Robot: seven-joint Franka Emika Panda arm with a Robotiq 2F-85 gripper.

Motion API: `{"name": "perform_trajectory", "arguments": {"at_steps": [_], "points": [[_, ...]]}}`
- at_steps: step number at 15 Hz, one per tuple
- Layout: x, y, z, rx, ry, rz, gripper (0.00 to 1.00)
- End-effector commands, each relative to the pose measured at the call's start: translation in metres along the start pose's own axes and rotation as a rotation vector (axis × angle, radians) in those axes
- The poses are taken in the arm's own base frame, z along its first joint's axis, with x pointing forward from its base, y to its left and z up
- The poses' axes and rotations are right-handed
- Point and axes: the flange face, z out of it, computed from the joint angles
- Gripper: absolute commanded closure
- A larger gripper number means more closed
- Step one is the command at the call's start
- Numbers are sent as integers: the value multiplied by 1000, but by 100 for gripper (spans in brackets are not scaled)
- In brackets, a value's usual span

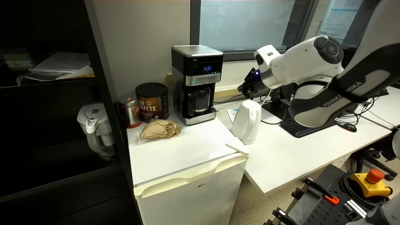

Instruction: Press a button on the coffeemaker.

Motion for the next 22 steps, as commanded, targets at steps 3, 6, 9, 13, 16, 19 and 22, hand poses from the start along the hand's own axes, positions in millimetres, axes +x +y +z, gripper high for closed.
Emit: {"name": "perform_trajectory", "arguments": {"at_steps": [3, 6, 9, 13, 16, 19, 22], "points": [[-4, -22, 19, -54, 51, 25, 97], [-8, -26, 26, -96, 90, 37, 98], [-10, -27, 32, -144, 118, 45, 98], [-9, -31, 45, -197, 157, 58, 98], [-3, -29, 53, -236, 194, 65, 98], [3, -27, 62, -275, 218, 73, 98], [7, -25, 74, -305, 229, 81, 98]]}}
